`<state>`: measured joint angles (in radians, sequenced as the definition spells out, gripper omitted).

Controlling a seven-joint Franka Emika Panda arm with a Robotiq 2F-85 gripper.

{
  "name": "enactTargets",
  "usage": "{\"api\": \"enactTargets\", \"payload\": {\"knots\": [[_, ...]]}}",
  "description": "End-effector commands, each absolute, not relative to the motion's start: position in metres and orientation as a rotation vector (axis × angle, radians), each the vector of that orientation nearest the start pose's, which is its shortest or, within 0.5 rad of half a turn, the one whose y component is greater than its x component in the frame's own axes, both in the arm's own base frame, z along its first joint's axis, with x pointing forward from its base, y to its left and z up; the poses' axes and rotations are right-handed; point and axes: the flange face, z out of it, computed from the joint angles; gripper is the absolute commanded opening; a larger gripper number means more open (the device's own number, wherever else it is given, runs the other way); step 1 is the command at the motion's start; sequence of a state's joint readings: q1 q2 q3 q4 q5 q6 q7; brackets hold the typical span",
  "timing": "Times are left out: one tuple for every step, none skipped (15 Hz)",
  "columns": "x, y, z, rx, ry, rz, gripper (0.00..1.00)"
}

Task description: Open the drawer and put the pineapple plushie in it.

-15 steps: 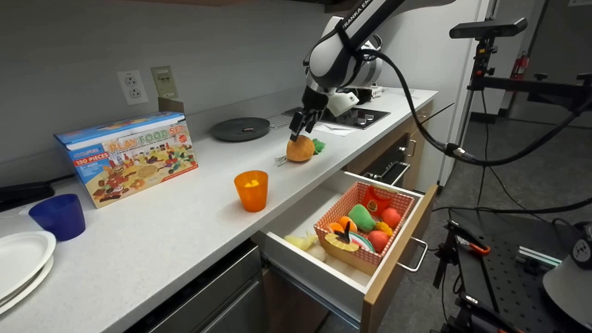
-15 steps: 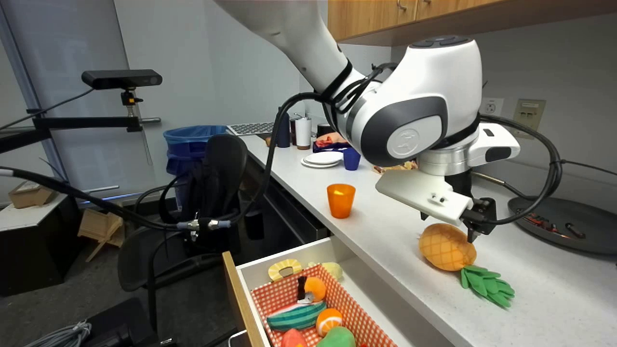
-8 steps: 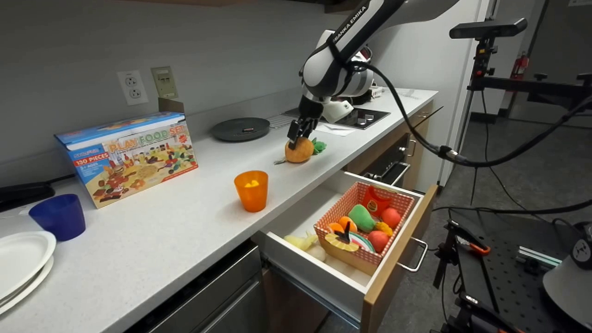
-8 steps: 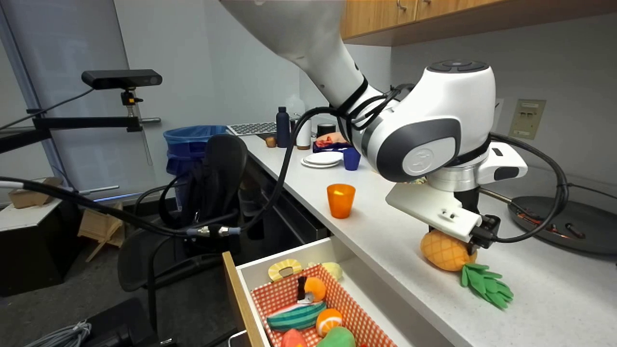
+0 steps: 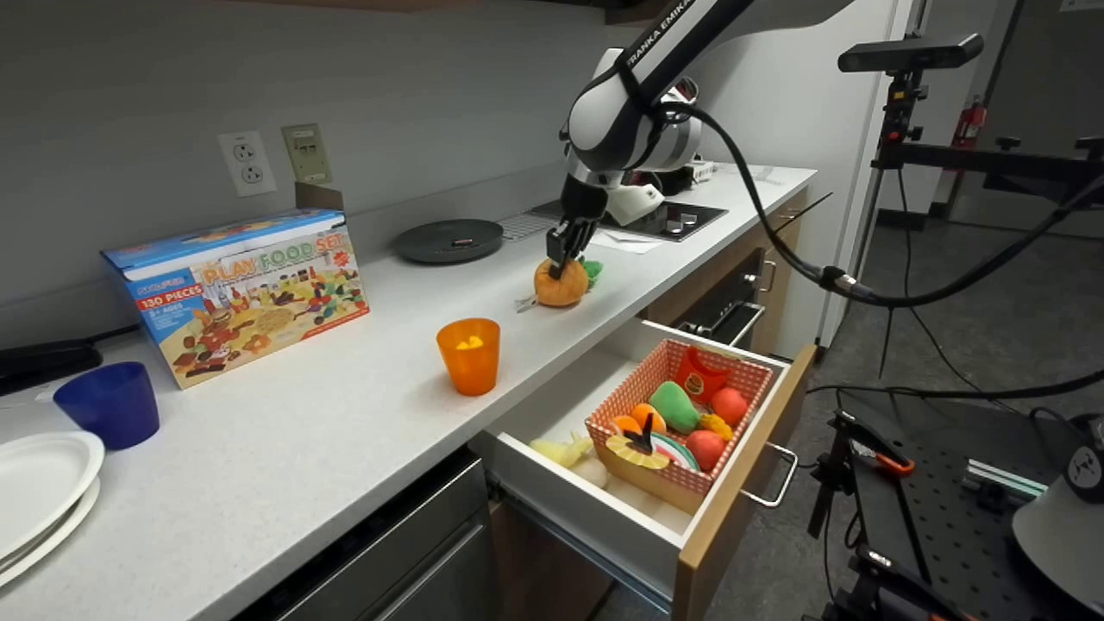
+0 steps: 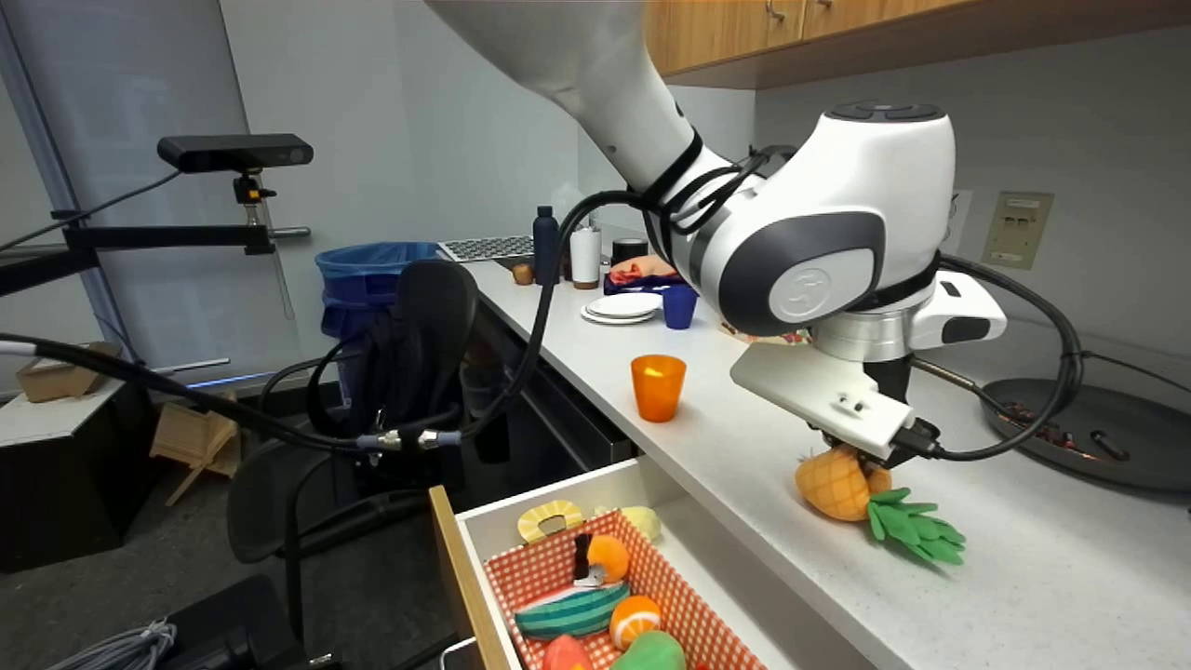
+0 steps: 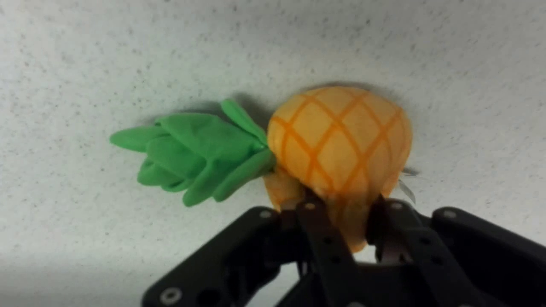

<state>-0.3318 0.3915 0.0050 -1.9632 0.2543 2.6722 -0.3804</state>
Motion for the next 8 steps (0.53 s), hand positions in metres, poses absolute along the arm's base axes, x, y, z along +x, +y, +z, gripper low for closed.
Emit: {"api": "enactTargets", "payload": {"knots": [[0.566, -0.178, 0.315, -2.983, 0.2, -0.401, 0.01], [0.555, -0.168, 0.315, -2.971, 0.197, -0.361, 0.05], [0.544, -0.159, 0.315, -2.96, 0.193, -0.326, 0.05], [0.534, -0.151, 0.314, -2.951, 0.196, -0.296, 0.02], [0.522, -0.144, 0.312, -2.942, 0.203, -0.26, 0.04], [0.512, -0.138, 0.31, -2.933, 0.206, -0.236, 0.04], [0.501, -0.132, 0.308, -2.922, 0.211, -0.208, 0.04], [0.49, -0.128, 0.304, -2.912, 0.219, -0.177, 0.04]]}}
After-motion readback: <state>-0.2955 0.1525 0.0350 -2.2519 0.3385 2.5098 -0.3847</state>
